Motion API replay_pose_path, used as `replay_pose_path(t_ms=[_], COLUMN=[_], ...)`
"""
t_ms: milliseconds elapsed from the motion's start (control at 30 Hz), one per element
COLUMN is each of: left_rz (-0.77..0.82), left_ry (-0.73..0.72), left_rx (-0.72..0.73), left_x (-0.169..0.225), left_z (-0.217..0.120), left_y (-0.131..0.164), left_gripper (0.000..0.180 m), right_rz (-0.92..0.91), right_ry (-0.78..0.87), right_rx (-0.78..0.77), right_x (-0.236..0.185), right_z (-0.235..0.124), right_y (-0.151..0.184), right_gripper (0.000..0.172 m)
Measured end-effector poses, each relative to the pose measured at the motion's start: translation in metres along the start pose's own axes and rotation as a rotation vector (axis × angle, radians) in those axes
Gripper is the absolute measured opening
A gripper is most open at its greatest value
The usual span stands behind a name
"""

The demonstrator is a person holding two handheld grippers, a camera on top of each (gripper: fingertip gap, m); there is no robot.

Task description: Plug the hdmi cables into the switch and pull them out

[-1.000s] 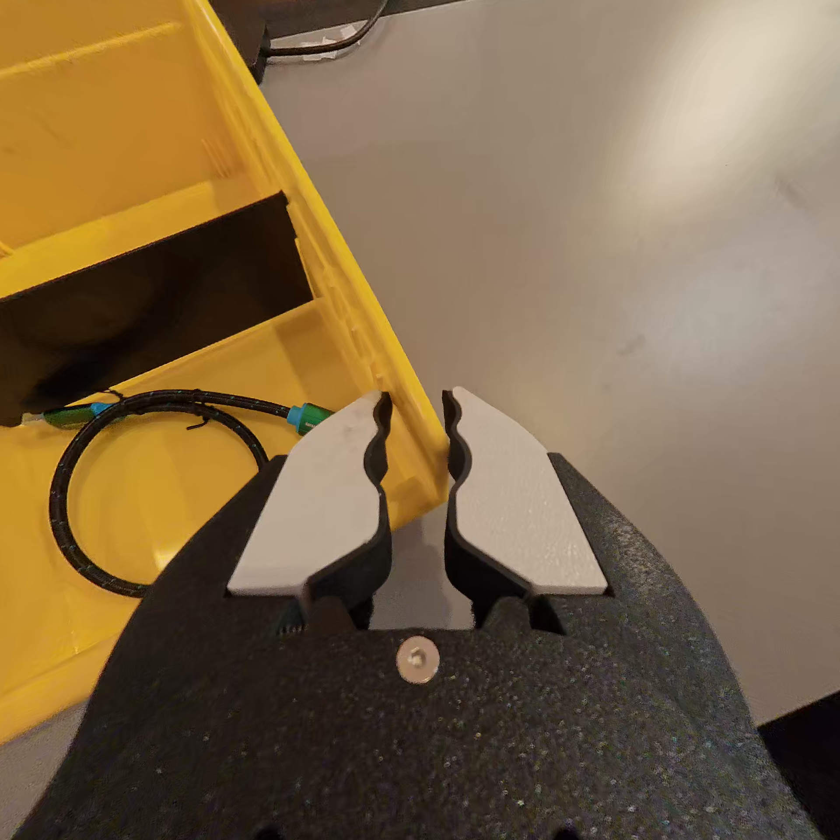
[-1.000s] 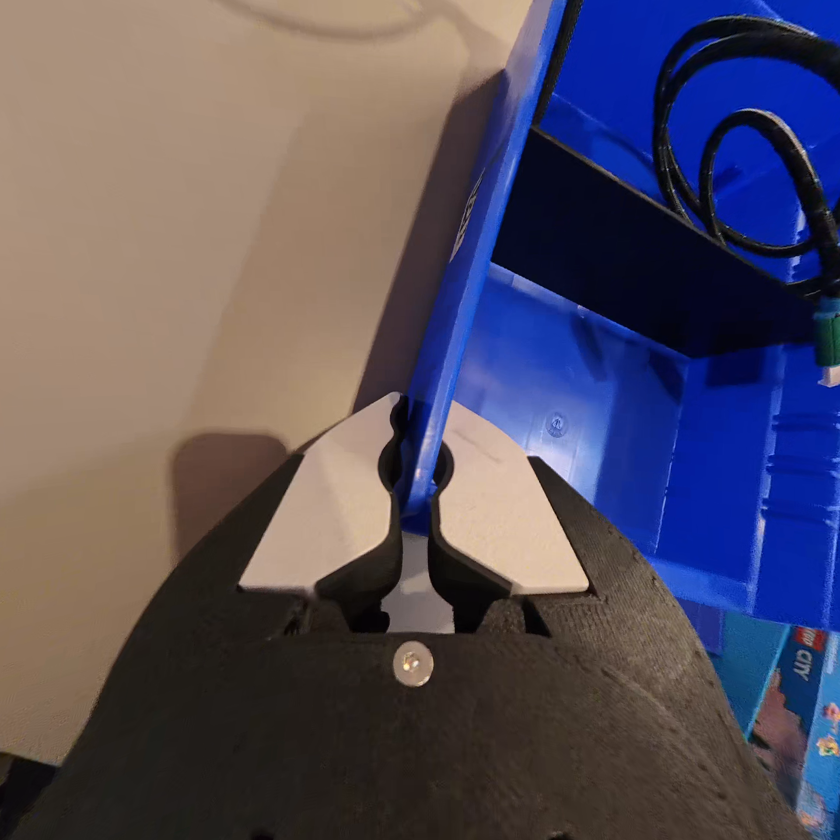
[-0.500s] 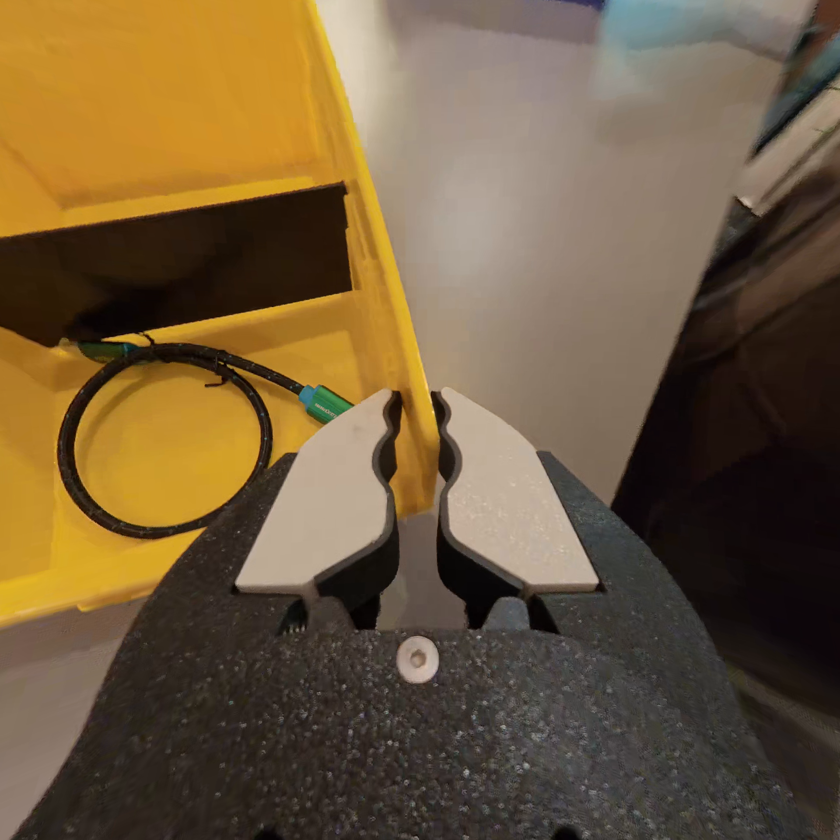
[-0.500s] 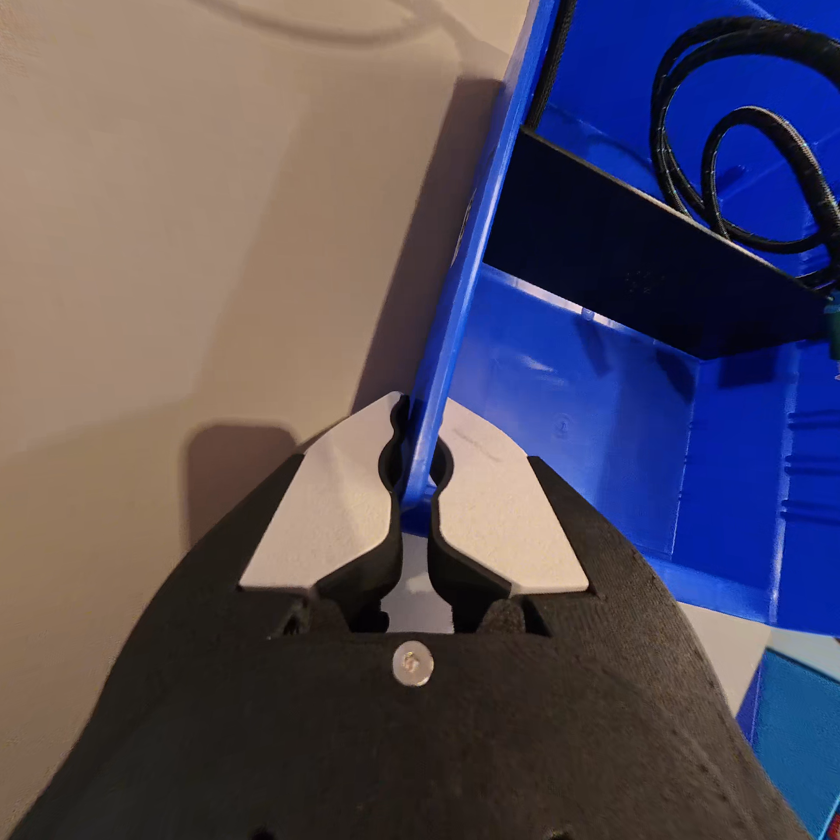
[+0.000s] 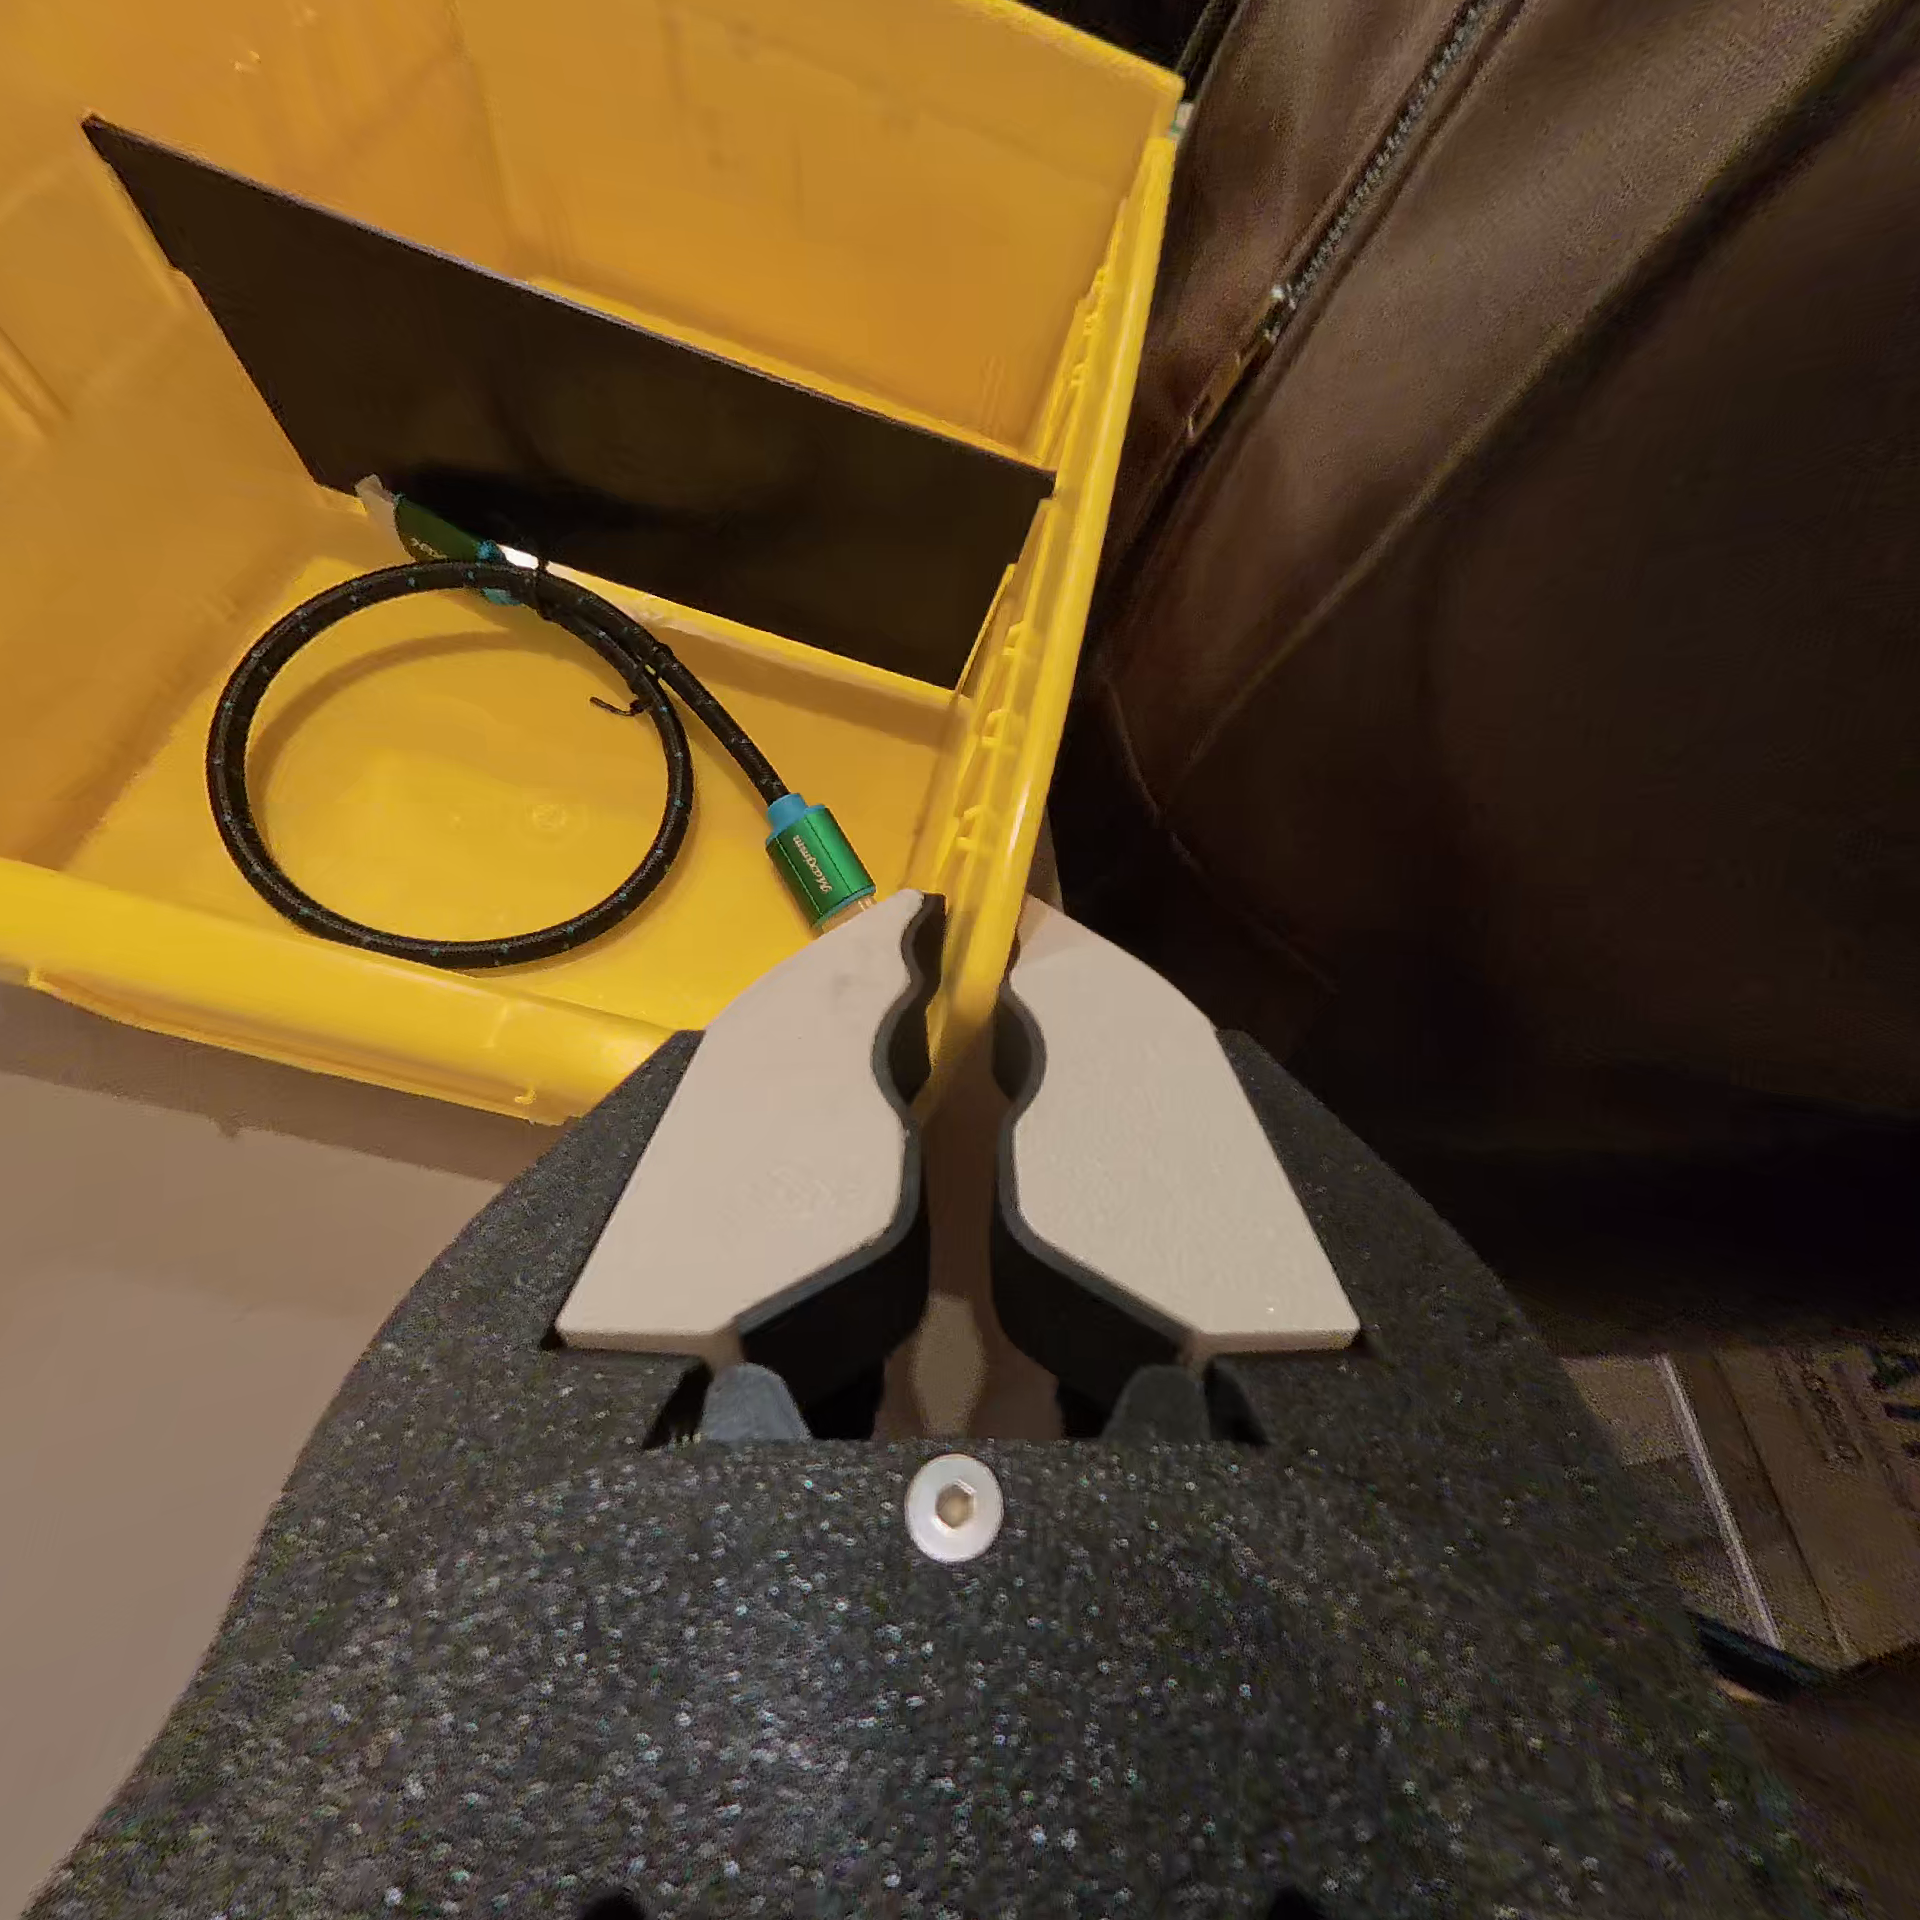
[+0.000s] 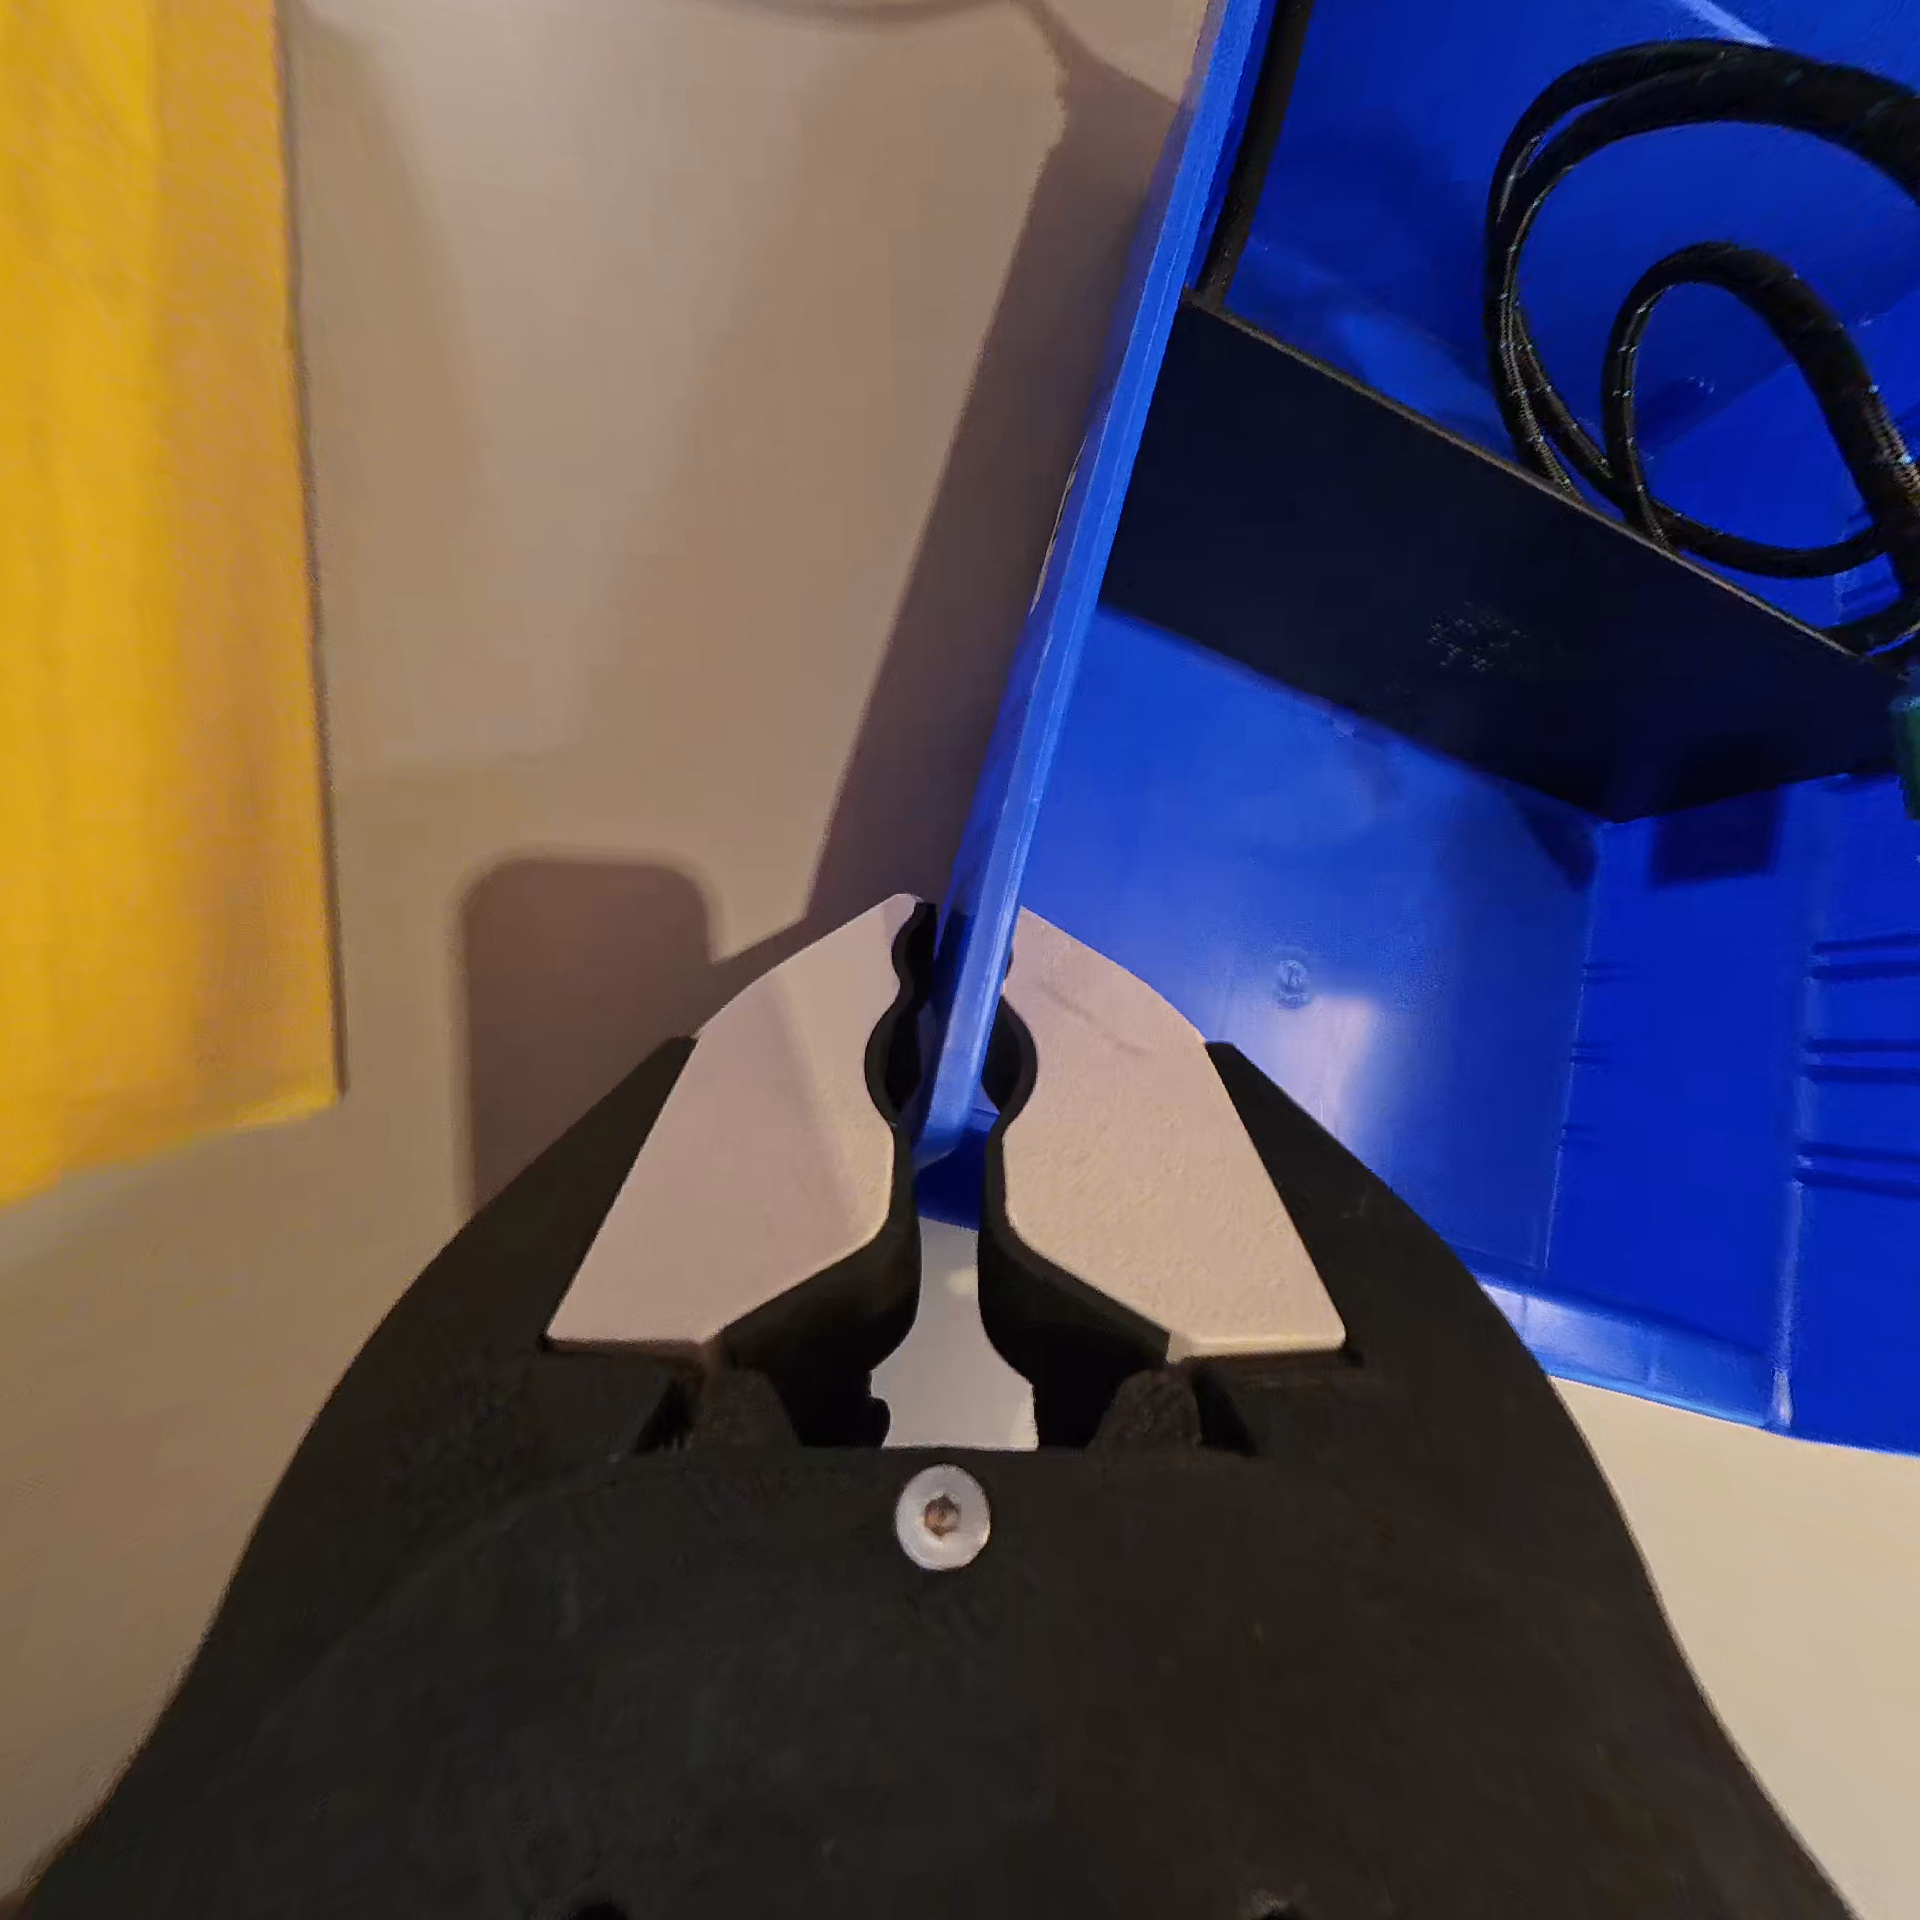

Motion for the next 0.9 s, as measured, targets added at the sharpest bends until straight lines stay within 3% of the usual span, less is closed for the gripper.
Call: replay_pose_path(t_ms=[33, 367, 600, 733, 867, 900], left_rz=[0.000, -0.023, -0.065, -0.098, -0.149, -0.165], left_ry=[-0.005, 0.002, -0.006, -0.010, -0.069, -0.082], left_rx=[0.001, 0.036, 0.096, 0.178, 0.274, 0.281], left_x=[-0.001, -0.001, 0.009, 0.014, 0.014, 0.013], left_z=[0.005, 0.041, 0.058, 0.048, 0.008, -0.005], left_y=[-0.004, -0.026, -0.033, -0.029, -0.017, -0.011], left_gripper=[0.007, 0.008, 0.009, 0.018, 0.037, 0.038], right_rz=[-0.023, -0.231, -0.256, -0.251, -0.175, -0.144], right_ry=[-0.018, -0.198, -0.216, -0.128, -0.017, 0.032], right_rx=[0.008, 0.078, 0.082, 0.083, 0.128, 0.136], right_x=[-0.001, -0.007, -0.011, 0.006, 0.034, 0.042], right_z=[0.005, 0.043, 0.059, 0.047, 0.005, -0.009], right_y=[-0.007, -0.058, -0.079, -0.076, -0.069, -0.064], right_gripper=[0.006, 0.006, 0.006, 0.021, 0.033, 0.029])
Point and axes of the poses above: each gripper's, where its closed fingertips meet, z out along the fingers, y out of its underside, x = y × z across the jaws, the point moved 8 cm from there along -z, back along the fingers, and after that the axes turned 2 degrees about -x, right-handed, at the moved point
